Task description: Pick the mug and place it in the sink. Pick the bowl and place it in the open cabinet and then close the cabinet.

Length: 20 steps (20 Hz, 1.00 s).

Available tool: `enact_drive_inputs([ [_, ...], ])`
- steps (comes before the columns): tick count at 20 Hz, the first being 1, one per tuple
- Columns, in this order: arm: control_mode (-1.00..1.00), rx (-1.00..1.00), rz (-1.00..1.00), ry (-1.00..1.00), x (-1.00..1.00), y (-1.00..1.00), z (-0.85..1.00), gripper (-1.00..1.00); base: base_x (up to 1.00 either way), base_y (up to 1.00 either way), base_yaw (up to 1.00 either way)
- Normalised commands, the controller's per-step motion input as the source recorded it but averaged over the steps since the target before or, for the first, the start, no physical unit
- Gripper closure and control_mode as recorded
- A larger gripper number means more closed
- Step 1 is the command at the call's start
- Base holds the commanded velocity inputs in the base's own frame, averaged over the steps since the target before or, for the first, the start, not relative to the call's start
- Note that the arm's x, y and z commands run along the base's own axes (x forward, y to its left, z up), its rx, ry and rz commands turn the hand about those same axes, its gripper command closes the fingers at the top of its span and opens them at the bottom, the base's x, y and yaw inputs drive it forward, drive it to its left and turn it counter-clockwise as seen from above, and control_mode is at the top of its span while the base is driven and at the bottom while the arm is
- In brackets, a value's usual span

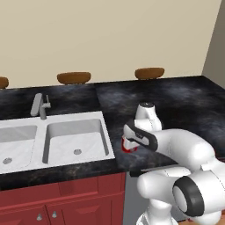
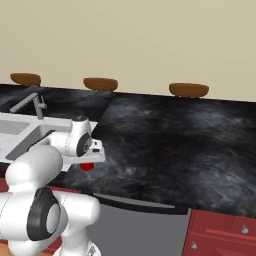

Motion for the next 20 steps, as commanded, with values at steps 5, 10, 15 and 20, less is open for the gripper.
enact_drive_inputs([
  [5, -1.0, 0.0, 0.0, 0.0, 0.17, 0.06, -0.14, -1.0, 0.0, 0.0, 0.0],
  [10, -1.0, 0.0, 0.0, 0.0, 0.2, 0.04, -0.19, -1.0, 0.0, 0.0, 0.0],
  [15, -1.0, 0.0, 0.02, 0.0, 0.25, 0.0, -0.22, -1.0, 0.0, 0.0, 0.0],
  [20, -1.0, 0.01, 0.04, 0.0, 0.22, 0.0, -0.18, -1.0, 0.0, 0.0, 0.0],
])
